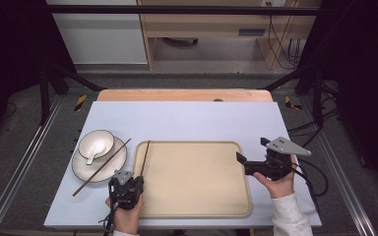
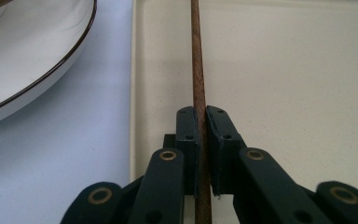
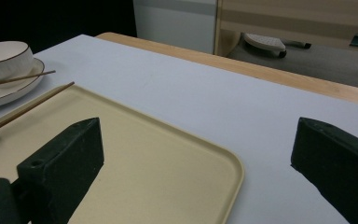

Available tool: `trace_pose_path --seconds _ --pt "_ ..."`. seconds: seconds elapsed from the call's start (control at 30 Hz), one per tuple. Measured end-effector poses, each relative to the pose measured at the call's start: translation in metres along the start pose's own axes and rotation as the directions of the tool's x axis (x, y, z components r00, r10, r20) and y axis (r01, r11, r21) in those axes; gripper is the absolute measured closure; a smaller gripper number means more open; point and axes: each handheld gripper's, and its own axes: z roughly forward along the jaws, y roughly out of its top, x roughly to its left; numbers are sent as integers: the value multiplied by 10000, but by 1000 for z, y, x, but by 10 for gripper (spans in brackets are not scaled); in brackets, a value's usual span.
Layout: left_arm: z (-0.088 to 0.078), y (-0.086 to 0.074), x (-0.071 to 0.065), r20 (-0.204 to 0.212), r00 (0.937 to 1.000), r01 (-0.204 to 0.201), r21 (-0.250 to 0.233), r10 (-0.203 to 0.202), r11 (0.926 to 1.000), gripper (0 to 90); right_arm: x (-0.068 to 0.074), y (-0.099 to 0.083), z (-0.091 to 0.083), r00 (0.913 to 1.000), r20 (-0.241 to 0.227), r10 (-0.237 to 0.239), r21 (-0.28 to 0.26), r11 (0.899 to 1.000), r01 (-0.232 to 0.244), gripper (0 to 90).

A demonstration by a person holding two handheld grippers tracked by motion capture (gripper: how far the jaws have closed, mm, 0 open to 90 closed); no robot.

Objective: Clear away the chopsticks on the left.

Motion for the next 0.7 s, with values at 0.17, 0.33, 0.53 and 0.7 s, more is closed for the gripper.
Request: trace_pose_path --seconds 0.17,0.33,0.53,0.7 --pt "2 2 -1 -6 10000 -95 179 95 9998 835 0 0 0 10000 -4 9 -3 10000 -9 29" --pt "2 2 -1 59 9999 -145 206 144 9997 819 0 0 0 10000 -15 5 1 10000 -5 28" --pt "2 4 -1 69 9996 -267 241 266 9994 811 0 0 -1 10000 -17 15 -62 10000 -15 29" --pt "-8 13 2 367 9985 -396 -231 404 9989 753 -2 2 -5 10000 1 57 -175 9998 -57 29"
